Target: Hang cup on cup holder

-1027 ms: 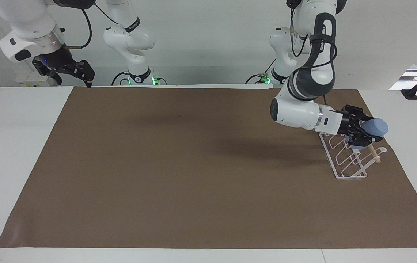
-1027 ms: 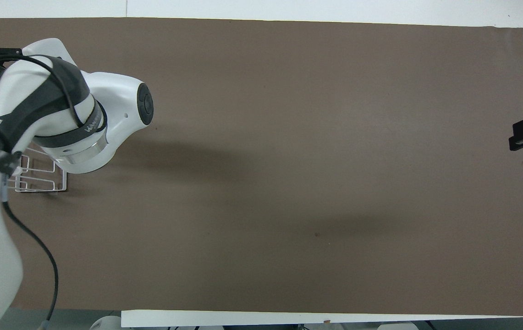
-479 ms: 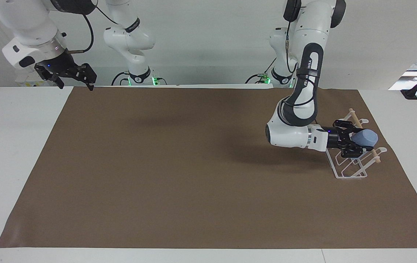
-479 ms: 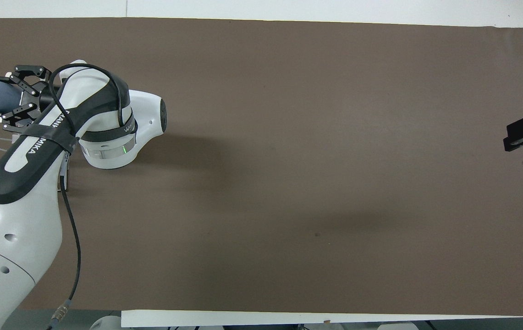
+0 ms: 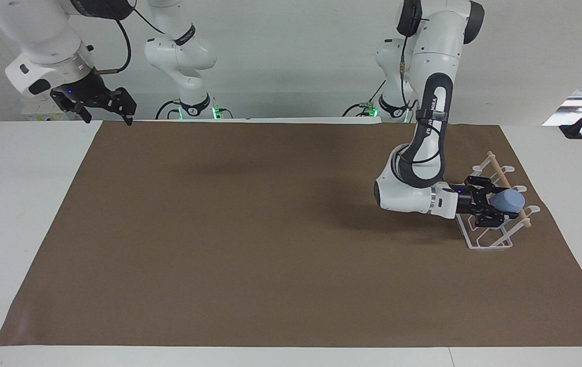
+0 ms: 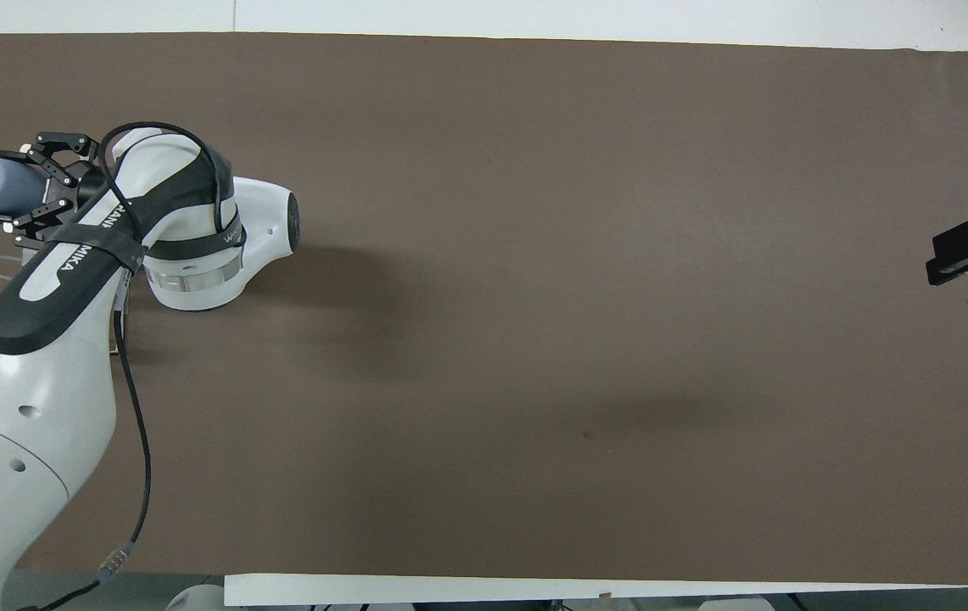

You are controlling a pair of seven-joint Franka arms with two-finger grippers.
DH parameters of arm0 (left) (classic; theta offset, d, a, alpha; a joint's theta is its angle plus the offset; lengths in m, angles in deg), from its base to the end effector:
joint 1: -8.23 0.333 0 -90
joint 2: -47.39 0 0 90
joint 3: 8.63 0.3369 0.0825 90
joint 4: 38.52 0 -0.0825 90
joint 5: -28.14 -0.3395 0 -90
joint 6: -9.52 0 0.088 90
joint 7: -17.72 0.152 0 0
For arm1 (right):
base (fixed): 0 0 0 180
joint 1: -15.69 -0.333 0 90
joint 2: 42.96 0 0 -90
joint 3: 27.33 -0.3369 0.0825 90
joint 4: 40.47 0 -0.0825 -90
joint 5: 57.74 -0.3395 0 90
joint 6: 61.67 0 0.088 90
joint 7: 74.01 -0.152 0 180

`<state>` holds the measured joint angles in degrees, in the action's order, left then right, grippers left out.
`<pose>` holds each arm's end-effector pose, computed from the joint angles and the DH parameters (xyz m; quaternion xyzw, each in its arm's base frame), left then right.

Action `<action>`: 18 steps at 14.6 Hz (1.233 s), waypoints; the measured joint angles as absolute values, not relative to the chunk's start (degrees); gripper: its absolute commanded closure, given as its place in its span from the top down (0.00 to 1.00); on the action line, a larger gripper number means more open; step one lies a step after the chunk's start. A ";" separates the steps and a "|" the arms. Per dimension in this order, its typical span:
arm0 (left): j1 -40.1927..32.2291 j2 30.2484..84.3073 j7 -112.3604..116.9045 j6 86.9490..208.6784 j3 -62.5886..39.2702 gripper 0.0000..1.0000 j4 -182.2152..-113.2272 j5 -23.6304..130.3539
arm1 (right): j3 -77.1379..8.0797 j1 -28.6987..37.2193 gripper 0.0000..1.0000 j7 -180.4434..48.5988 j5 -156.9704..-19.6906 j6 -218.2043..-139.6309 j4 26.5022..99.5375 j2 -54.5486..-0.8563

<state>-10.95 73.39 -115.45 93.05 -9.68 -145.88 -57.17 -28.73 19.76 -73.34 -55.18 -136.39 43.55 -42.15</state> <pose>0.5880 -0.0443 0.3674 -0.5492 -0.4396 -0.5514 0.4484 0.4770 -0.0299 0.6165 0.9956 -0.0213 -0.0887 0.0192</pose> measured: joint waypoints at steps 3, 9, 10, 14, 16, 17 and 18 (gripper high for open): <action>-9.37 73.18 -115.71 92.83 -9.67 0.98 -144.02 -55.99 | -28.73 19.76 0.99 -73.34 -55.34 -136.32 43.55 -42.17; -9.34 68.41 -105.82 91.85 -9.78 0.98 -136.93 -53.39 | -28.73 19.76 0.99 -73.34 -55.37 -136.30 43.55 -42.23; -9.07 66.62 -102.67 92.15 -9.76 0.98 -136.57 -52.46 | -28.73 19.76 0.99 -73.34 -55.37 -136.30 43.55 -42.23; -4.12 58.80 -87.15 98.37 -9.66 0.99 -136.45 -43.23 | -28.73 19.72 0.99 -73.32 -55.38 -135.81 43.56 -42.24; 0.46 56.00 -78.28 105.41 -9.61 0.99 -136.80 -36.51 | -28.90 19.51 0.99 -73.31 -55.40 -135.69 43.60 -42.24; 2.66 55.20 -73.47 108.72 -9.59 0.99 -137.09 -32.88 | -29.07 19.39 0.99 -73.31 -55.40 -135.69 43.60 -42.24; 4.23 54.83 -68.78 111.07 -9.58 0.99 -137.49 -29.54 | -29.08 19.23 0.99 -73.31 -55.40 -135.69 43.60 -42.24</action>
<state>4.23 54.83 -68.78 111.07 -9.58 -137.49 -29.54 -29.08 19.23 -73.31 -55.40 -135.69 43.60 -42.24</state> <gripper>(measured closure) 0.009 0.004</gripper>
